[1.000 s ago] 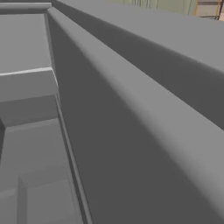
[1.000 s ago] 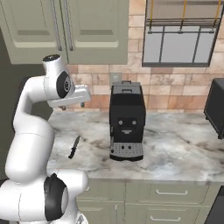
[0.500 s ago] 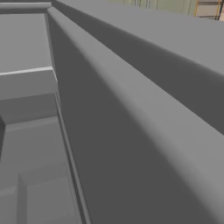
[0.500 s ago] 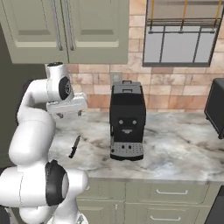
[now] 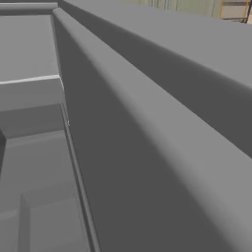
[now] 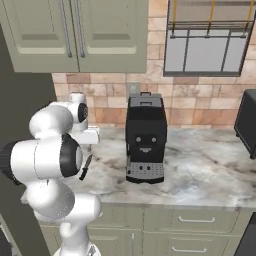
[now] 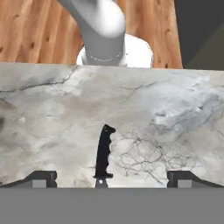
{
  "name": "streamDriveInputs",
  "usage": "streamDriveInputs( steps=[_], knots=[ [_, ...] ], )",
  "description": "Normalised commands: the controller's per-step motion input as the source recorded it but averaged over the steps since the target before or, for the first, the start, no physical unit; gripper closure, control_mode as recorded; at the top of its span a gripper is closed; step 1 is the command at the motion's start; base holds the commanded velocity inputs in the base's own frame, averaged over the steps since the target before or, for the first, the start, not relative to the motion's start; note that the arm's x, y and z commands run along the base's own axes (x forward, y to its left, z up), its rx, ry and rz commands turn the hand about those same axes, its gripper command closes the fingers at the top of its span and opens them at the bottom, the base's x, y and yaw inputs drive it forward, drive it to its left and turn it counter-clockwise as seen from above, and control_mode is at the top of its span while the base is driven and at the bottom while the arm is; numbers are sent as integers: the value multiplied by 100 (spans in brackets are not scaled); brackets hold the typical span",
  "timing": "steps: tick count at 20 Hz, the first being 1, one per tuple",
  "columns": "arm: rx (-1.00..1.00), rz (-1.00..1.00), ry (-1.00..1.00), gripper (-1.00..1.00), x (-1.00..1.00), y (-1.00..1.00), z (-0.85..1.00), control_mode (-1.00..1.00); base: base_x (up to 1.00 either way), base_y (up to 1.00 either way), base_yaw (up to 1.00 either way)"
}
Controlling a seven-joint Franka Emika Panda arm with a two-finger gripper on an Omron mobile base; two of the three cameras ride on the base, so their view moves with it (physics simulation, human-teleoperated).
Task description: Retrieve the butter from the fridge and place it on a plate on the dining table. Then retrieve the butter knife by the fridge and place it near the plate.
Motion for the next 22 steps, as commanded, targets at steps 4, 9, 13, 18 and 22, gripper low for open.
streamDriveInputs(
  steps=[4,9,13,18,22],
  knots=[
    [0,-32,21,-100,0,-5,-95,-100,0,0,0],
    [-1,-29,11,-100,-4,0,-78,-100,0,0,0],
    [0,-15,0,-100,-6,-17,-47,-100,0,0,0],
    [-5,-2,0,-100,-1,-2,-52,-100,0,0,0],
    [-10,0,0,-100,0,1,-56,-100,0,0,0]
  ],
)
